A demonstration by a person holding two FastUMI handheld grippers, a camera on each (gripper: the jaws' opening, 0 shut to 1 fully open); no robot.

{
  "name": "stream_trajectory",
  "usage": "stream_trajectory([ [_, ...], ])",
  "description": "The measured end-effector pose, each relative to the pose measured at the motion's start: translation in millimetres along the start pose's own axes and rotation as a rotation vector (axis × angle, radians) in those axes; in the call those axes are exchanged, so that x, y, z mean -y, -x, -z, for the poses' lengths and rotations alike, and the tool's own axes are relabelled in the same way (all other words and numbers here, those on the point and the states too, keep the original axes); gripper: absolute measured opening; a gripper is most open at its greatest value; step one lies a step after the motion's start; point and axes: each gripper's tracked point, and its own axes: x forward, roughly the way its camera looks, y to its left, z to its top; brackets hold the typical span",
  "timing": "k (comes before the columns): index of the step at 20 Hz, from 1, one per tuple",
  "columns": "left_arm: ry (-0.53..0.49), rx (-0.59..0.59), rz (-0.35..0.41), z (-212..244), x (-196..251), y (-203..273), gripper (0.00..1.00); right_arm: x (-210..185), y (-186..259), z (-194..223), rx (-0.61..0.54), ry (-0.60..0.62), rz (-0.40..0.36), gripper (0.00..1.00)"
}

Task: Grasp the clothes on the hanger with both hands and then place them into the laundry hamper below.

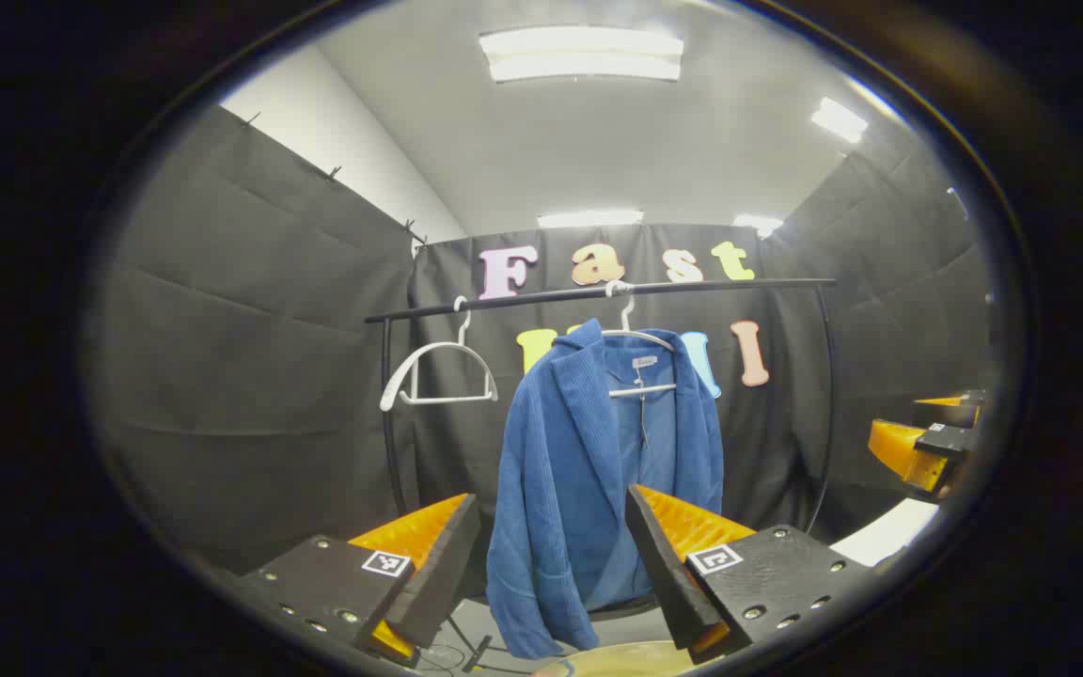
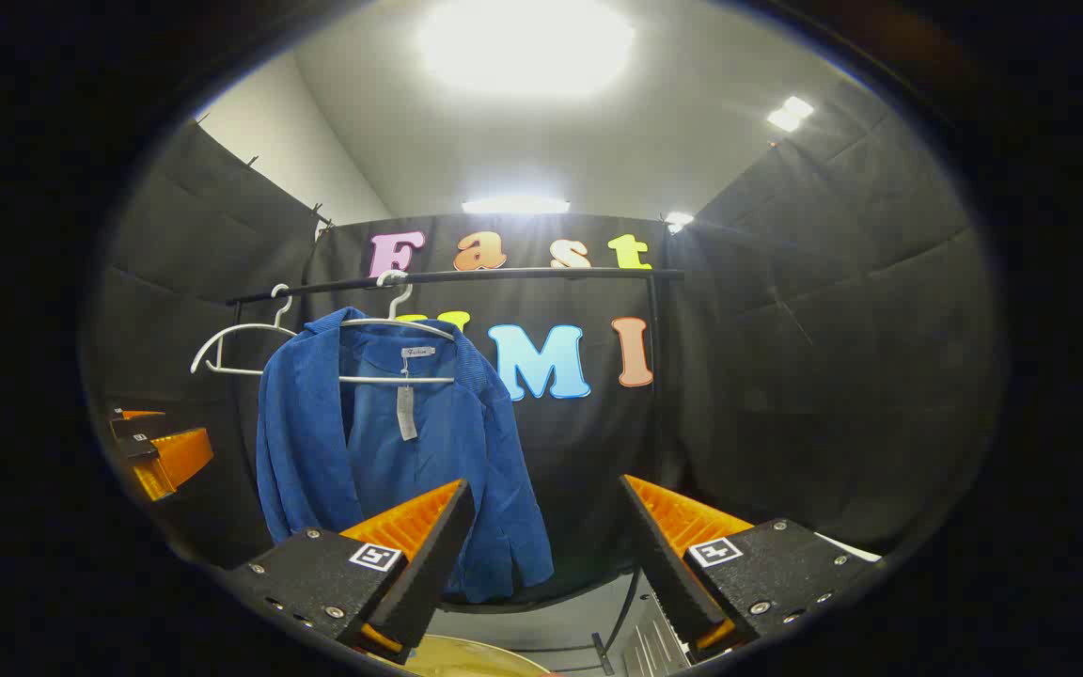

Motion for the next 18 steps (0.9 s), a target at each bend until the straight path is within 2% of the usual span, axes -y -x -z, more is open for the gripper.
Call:
stream_trajectory([
  [2,-0.003,-0.002,-0.002,0.9,-4.2,3.2,0.97,-1.8,-3.2,1.3,-0.003,0.001,0.001,0.95],
  [4,-0.004,-0.004,-0.005,0.8,-8.8,6.2,0.91,-4.7,-5.1,3.4,-0.010,0.002,-0.004,0.95],
  [6,0.001,-0.009,-0.007,2.2,-12.5,7.7,0.94,-6.6,-6.9,4.5,-0.014,0.002,-0.008,0.95],
  [7,0.003,-0.012,-0.008,3.3,-14.5,5.9,0.91,-8.4,-8.5,4.6,-0.016,0.002,-0.010,0.95],
  [12,0.001,-0.014,-0.013,5.3,-11.0,-5.0,0.91,-13.3,-10.2,6.9,-0.017,0.009,-0.015,0.92],
  [13,0.002,-0.015,-0.013,6.9,-10.5,-4.6,0.91,-13.9,-10.7,8.4,-0.019,0.008,-0.016,0.95],
  [18,0.002,-0.012,-0.020,3.1,-19.0,-0.2,0.91,-16.0,-13.9,5.6,-0.018,0.000,-0.019,0.95],
])
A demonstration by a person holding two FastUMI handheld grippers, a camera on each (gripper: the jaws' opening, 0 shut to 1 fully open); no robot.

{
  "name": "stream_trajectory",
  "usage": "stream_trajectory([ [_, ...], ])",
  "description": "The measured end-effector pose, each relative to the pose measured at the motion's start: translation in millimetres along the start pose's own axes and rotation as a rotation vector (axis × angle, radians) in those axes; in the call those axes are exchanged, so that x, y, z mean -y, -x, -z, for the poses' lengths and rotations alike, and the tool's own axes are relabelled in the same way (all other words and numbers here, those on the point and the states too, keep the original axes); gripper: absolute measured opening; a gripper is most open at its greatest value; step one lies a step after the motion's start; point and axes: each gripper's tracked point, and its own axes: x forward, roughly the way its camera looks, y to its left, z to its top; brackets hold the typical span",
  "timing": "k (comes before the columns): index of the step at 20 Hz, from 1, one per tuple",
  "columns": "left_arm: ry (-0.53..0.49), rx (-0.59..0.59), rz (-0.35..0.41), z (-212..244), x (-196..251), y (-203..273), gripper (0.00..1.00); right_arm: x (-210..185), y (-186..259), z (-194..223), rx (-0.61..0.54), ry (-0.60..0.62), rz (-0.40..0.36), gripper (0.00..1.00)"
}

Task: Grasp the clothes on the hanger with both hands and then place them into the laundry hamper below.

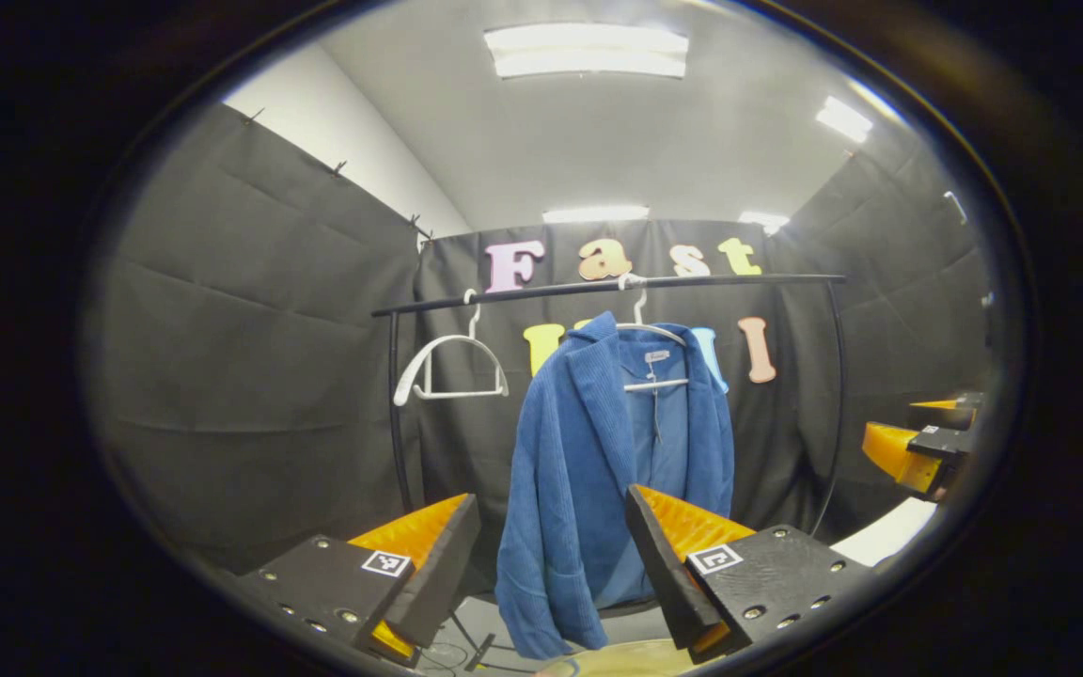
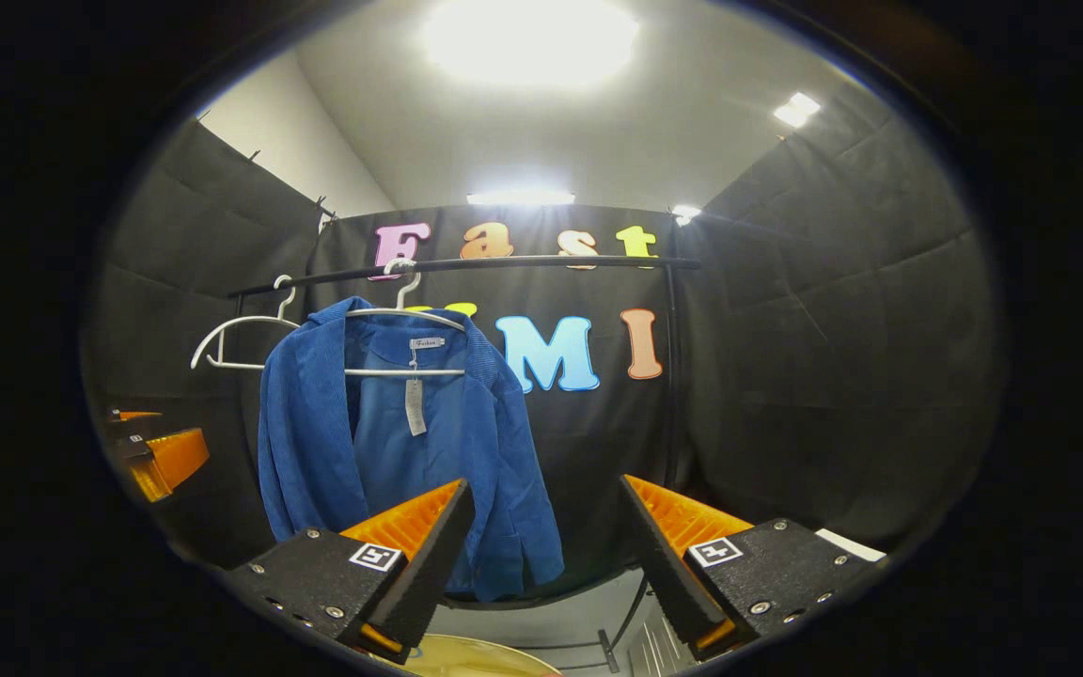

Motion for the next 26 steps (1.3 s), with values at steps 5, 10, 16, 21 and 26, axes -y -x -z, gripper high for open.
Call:
stream_trajectory([
  [5,-0.012,0.009,0.002,-10.2,-3.0,2.2,0.97,-3.3,-4.7,-13.3,0.025,-0.005,-0.011,0.95],
  [10,-0.004,0.048,0.004,-36.1,7.9,-10.9,0.97,-8.2,-14.7,-36.9,0.062,-0.020,-0.038,0.95],
  [16,0.009,0.092,0.026,-70.7,17.5,-17.1,0.97,-15.7,-33.2,-70.5,0.103,-0.031,-0.092,0.95],
  [21,0.018,0.076,0.046,-77.2,40.0,-39.8,0.84,-23.8,-67.6,-85.0,0.114,-0.043,-0.145,0.92],
  [26,0.011,0.085,0.020,-82.6,59.3,-71.9,0.89,-28.0,-111.3,-91.9,0.122,-0.076,-0.186,0.95],
])
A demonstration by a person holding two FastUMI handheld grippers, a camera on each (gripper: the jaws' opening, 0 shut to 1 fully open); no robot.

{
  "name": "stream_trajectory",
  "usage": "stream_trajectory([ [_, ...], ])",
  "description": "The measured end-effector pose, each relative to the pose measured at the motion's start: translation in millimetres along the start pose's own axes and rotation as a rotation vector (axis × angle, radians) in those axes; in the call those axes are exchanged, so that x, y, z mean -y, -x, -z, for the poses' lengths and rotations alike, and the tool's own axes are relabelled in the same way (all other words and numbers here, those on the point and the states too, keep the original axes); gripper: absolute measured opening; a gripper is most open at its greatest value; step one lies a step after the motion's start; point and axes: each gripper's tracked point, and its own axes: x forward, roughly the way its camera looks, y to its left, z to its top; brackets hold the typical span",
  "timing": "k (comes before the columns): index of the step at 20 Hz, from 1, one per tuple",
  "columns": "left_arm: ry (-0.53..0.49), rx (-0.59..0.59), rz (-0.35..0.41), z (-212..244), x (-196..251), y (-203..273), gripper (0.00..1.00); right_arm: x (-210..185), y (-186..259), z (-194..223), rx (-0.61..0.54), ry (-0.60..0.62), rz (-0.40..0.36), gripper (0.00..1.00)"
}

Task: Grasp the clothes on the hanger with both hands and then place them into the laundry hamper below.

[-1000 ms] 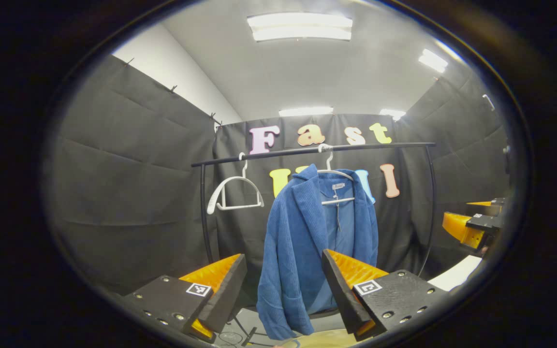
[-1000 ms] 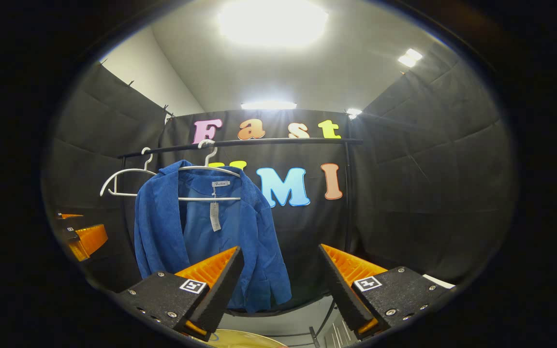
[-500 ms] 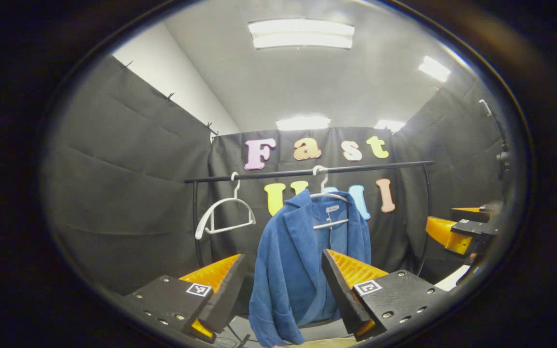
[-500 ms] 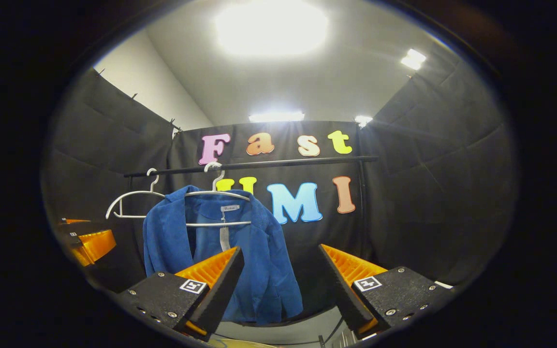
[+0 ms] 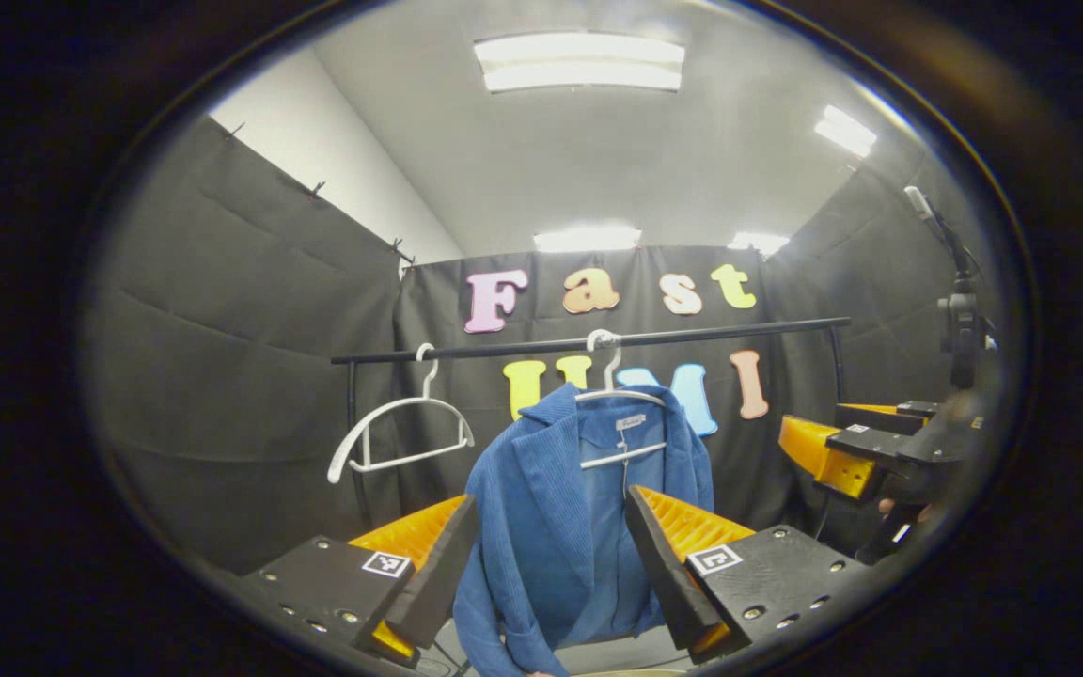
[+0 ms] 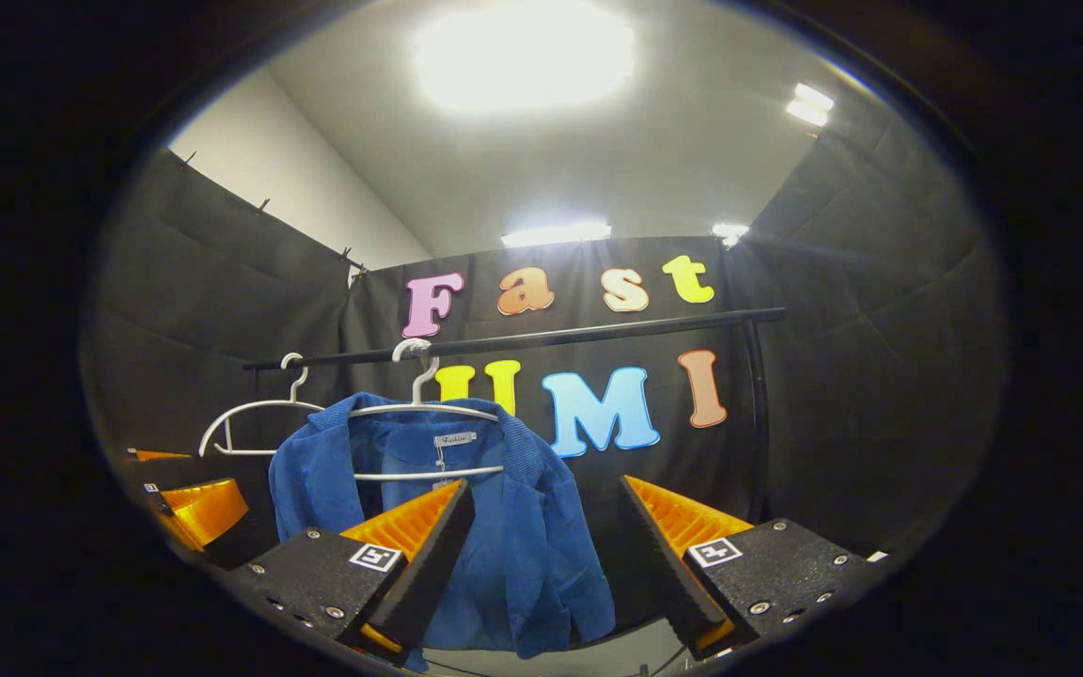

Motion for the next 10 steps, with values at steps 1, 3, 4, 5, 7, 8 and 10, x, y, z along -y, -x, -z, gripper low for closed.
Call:
stream_trajectory([
  [1,0.000,0.003,-0.004,-0.8,2.3,-4.7,0.86,1.9,-8.1,1.1,0.000,-0.002,-0.005,0.92],
  [3,-0.004,0.010,-0.023,-3.6,4.0,-17.5,0.84,4.8,-23.8,4.1,-0.007,-0.012,-0.021,0.95],
  [4,-0.008,0.013,-0.031,-5.0,4.9,-24.6,0.87,5.3,-31.2,6.7,-0.011,-0.018,-0.030,0.95],
  [5,-0.011,0.014,-0.039,-4.8,5.1,-31.0,0.90,6.7,-38.1,8.8,-0.016,-0.024,-0.036,0.95],
  [7,-0.015,0.018,-0.050,-5.8,7.4,-42.4,0.96,8.8,-52.4,11.9,-0.021,-0.033,-0.051,0.95],
  [8,-0.018,0.016,-0.057,-3.1,8.7,-51.7,0.96,10.3,-59.2,14.3,-0.024,-0.034,-0.057,0.94],
  [10,-0.026,0.008,-0.069,3.5,10.7,-69.2,0.97,11.6,-72.3,19.6,-0.032,-0.035,-0.069,0.94],
])
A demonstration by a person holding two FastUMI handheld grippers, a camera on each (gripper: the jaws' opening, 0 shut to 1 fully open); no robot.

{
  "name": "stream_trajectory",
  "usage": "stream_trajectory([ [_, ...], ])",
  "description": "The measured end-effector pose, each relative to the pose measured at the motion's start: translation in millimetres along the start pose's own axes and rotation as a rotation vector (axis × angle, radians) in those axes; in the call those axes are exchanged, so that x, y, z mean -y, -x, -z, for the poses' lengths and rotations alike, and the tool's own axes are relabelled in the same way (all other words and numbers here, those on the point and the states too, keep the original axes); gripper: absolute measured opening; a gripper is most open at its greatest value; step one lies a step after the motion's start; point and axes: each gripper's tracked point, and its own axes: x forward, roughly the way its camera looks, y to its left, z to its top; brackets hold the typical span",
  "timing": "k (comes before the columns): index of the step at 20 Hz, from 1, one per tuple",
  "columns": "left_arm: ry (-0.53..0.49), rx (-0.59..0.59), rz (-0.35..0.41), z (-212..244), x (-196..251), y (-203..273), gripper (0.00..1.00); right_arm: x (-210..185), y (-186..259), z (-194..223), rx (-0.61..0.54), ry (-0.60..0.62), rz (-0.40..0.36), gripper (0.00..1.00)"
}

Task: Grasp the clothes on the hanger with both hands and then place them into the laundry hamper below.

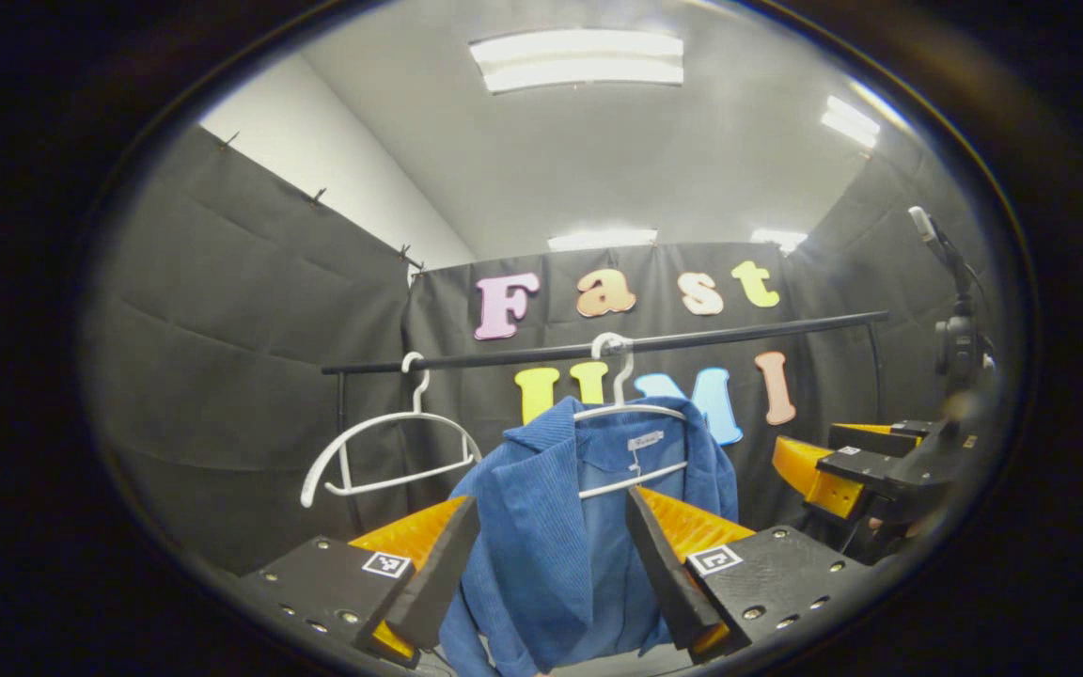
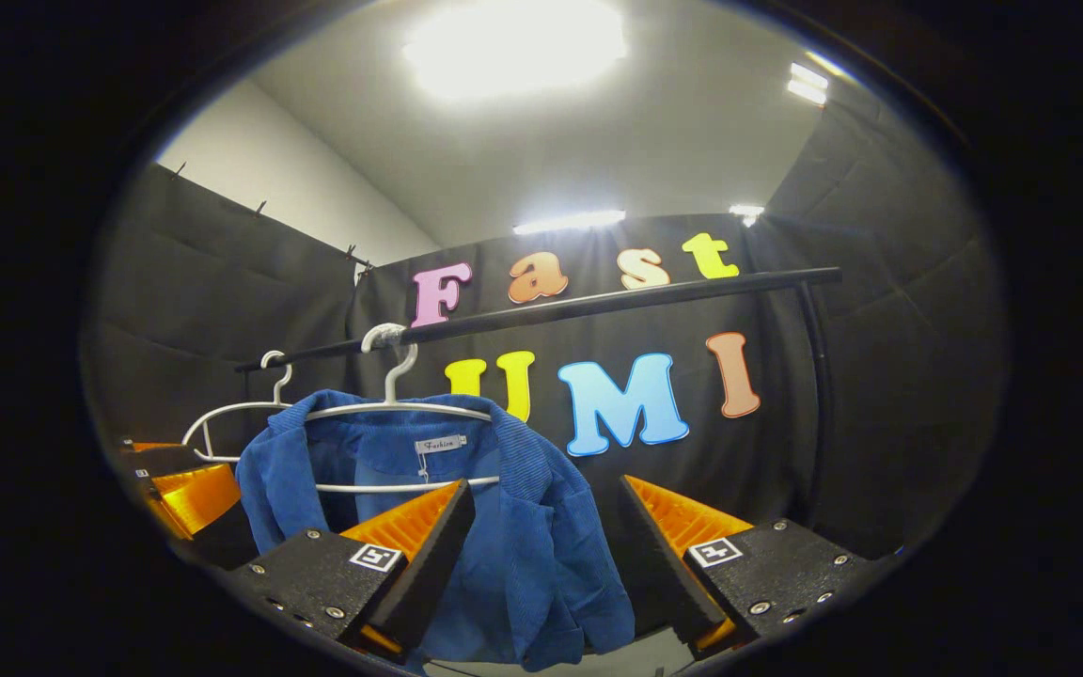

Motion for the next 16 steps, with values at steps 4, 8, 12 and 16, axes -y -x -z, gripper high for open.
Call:
stream_trajectory([
  [4,-0.018,-0.017,-0.025,11.3,7.2,-28.2,0.93,6.9,-23.6,9.0,-0.014,-0.010,-0.019,0.94],
  [8,-0.028,-0.035,-0.063,21.5,6.9,-51.0,0.84,9.7,-45.5,22.5,-0.037,-0.028,-0.041,0.94],
  [12,-0.037,-0.054,-0.112,34.0,3.5,-72.6,0.96,5.7,-67.2,38.8,-0.065,-0.049,-0.075,0.94],
  [16,-0.062,-0.093,-0.174,55.5,-2.2,-87.7,0.90,0.3,-88.1,57.0,-0.092,-0.087,-0.100,0.95],
])
